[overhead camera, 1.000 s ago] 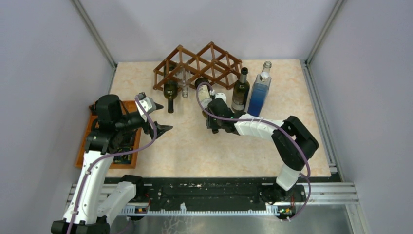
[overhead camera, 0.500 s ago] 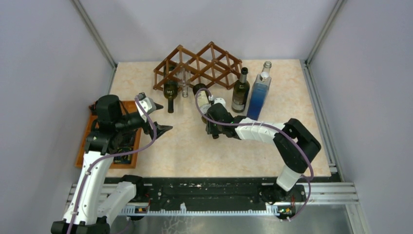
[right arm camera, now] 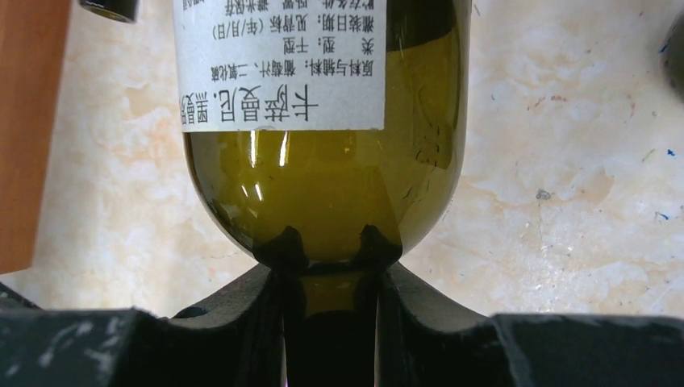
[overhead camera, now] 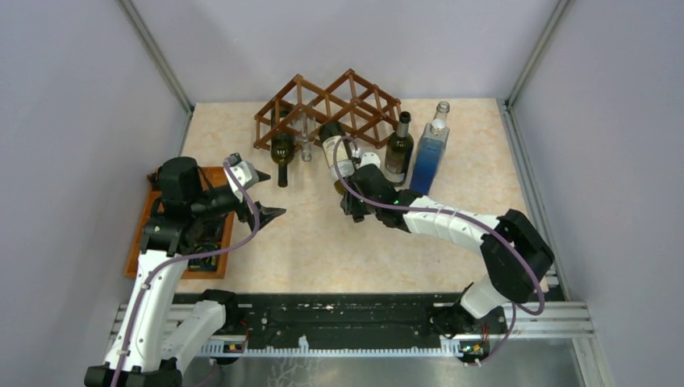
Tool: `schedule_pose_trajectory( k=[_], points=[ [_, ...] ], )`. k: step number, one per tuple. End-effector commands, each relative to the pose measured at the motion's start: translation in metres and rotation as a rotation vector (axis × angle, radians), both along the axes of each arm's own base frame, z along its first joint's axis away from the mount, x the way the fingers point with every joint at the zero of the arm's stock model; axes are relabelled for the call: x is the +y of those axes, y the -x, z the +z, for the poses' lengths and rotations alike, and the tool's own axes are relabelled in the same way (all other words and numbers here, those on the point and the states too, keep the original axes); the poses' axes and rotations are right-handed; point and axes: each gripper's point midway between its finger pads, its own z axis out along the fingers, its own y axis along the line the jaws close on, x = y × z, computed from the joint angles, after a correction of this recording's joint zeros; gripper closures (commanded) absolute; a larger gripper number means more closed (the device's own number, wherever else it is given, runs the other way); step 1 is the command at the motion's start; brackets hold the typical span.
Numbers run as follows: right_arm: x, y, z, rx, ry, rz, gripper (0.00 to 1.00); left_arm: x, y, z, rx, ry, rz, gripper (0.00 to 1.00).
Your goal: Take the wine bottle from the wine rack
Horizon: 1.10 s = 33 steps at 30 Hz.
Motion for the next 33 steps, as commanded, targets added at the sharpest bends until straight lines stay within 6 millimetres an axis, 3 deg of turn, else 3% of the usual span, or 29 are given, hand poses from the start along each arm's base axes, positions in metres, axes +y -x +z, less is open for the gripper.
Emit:
schedule_pose_trajectory(
  k=[1,9,15,23,33],
  points=[
    [0.011,-0.010,0.078,-0.187,-0.174,0.001,1.00,-0.002,0.003,0.009,-0.039,0.001,-0.022,0.01],
    [-0.006,0.037,0.071,-0.078,-0.140,0.129,1.00,-0.001,0.005,0.010,-0.118,-0.066,-0.082,0.01],
    [-0.006,0.072,0.097,-0.033,-0.126,0.294,1.00,0.000,0.011,-0.002,-0.231,-0.185,-0.200,0.01],
    [0.024,0.124,0.122,0.077,-0.178,0.532,1.00,0.004,0.013,-0.003,-0.447,-0.338,-0.318,0.01],
    [0.067,0.153,0.150,0.145,-0.253,0.683,1.00,0.010,0.012,-0.034,-0.595,-0.502,-0.412,0.01]
  ],
)
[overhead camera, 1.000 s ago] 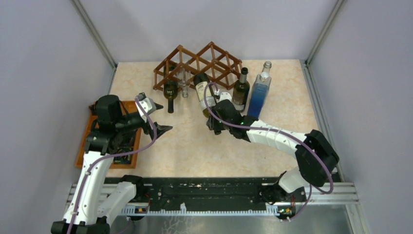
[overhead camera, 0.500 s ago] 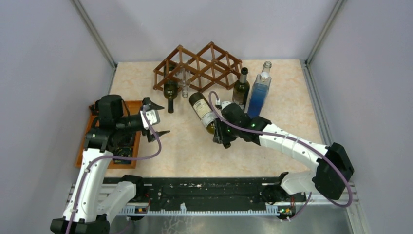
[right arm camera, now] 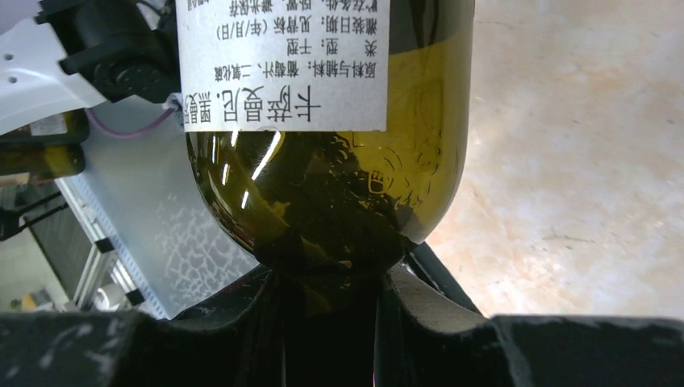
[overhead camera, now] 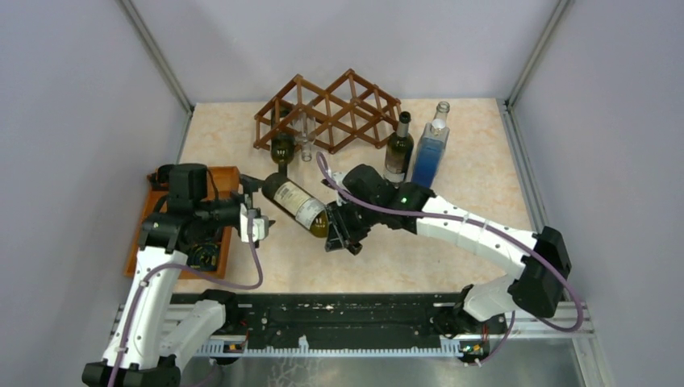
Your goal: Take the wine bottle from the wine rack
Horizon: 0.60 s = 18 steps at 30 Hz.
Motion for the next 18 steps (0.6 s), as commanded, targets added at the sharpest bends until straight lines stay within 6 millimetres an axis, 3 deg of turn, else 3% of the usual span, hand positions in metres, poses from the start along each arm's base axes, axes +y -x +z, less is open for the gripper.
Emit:
schedule_pose_trajectory(
  k=[1,12,18],
  points=[
    [0.045,0.000,0.070,-0.074,-0.228,0.096,1.00,0.000,0.004,-0.013,-0.090,-0.074,-0.072,0.01],
    [0.079,0.014,0.083,-0.021,-0.266,0.197,1.00,0.010,0.005,-0.060,-0.154,-0.236,-0.112,0.01],
    [0.091,0.028,0.077,0.018,-0.254,0.250,1.00,0.014,-0.004,-0.065,-0.216,-0.274,-0.093,0.01]
  ],
)
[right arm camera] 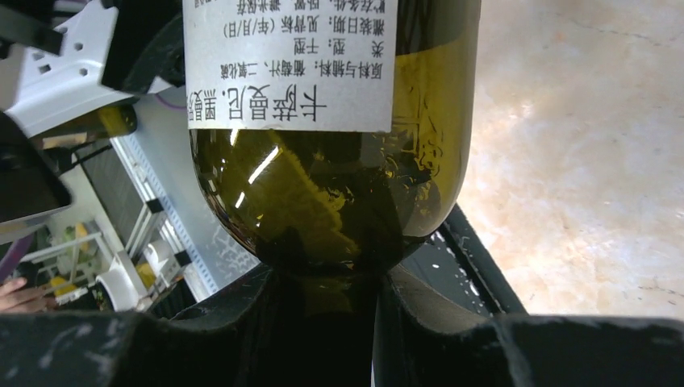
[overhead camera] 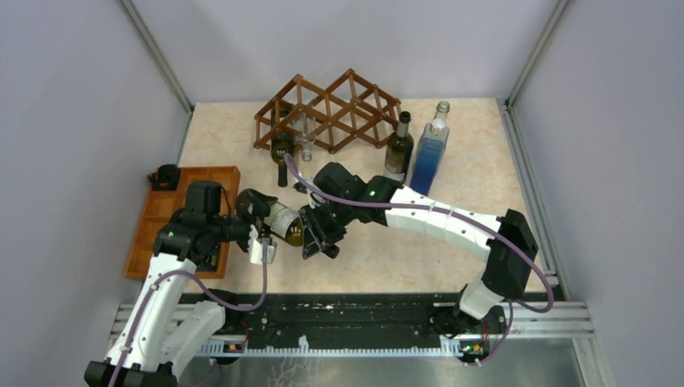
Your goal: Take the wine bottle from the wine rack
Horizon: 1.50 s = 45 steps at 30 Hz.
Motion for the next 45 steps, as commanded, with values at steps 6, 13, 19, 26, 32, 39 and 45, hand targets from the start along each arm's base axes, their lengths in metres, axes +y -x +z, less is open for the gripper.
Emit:
schedule_pose_trajectory(
  k=[6,13,19,26,32,39,45],
  points=[
    [0.044,0.013,0.066,-0.082,-0.255,0.132,1.00,0.005,-0.004,-0.012,-0.086,-0.079,-0.023,0.06],
    [0.041,0.009,0.058,-0.097,-0.229,0.116,0.71,0.005,-0.002,-0.013,-0.103,-0.086,-0.036,0.51],
    [0.029,-0.021,0.067,-0.199,-0.219,-0.012,0.17,0.003,0.000,-0.008,-0.075,-0.029,0.003,1.00],
    [-0.009,-0.070,0.091,-0.287,-0.281,-0.268,0.01,-0.005,-0.002,0.018,0.064,0.130,0.111,1.00],
    [-0.026,-0.084,0.115,-0.372,-0.360,-0.397,0.01,-0.018,0.001,0.032,0.244,0.264,0.166,1.00],
    [-0.031,-0.096,0.118,-0.410,-0.368,-0.463,0.01,-0.027,0.007,0.040,0.413,0.362,0.212,1.00],
    [-0.029,-0.102,0.130,-0.416,-0.442,-0.522,0.02,-0.031,0.008,0.046,0.478,0.421,0.247,1.00]
  ],
)
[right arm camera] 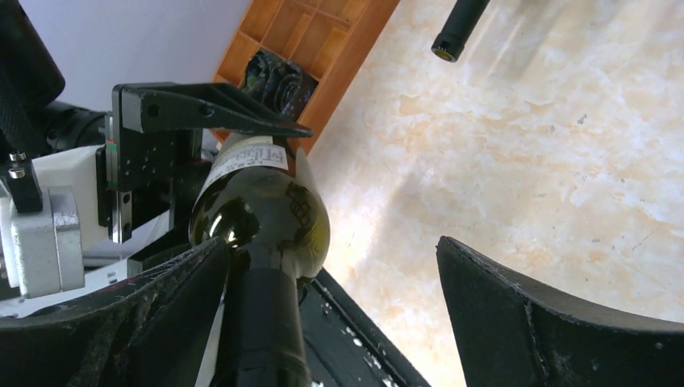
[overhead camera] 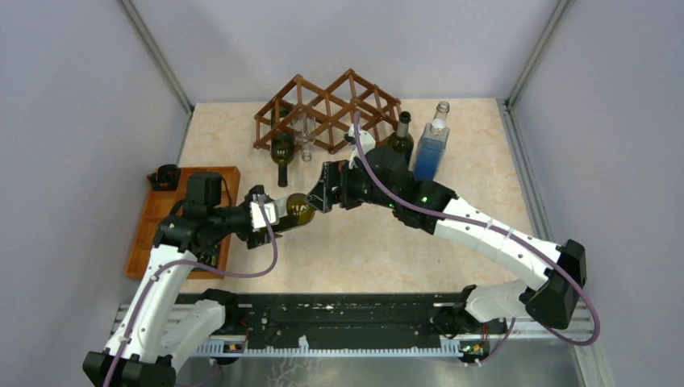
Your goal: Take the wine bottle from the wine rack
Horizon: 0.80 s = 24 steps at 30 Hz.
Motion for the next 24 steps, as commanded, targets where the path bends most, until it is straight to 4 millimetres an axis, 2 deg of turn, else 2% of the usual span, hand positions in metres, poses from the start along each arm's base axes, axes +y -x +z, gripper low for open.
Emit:
schedule_pose_trajectory(
  k=[1,4,10,19,24],
  points=[
    [0.003,-0.007,0.039,-0.065,-0.147,-0.054,0.02,-0.019,-0.003,0.045,-0.023,0.155,-0.010,1.00],
    [0.009,-0.010,0.042,-0.067,-0.175,-0.062,0.05,-0.023,-0.003,0.047,0.050,0.204,0.022,1.00],
    [0.020,-0.016,0.048,-0.099,-0.180,-0.099,0.19,-0.028,-0.002,0.049,0.146,0.275,0.072,1.00],
    [0.026,-0.024,0.056,-0.160,-0.178,-0.165,0.25,-0.030,0.001,0.048,0.190,0.309,0.092,1.00],
    [0.040,-0.026,0.061,-0.168,-0.187,-0.151,0.44,-0.031,0.002,0.050,0.199,0.318,0.086,1.00]
  ],
)
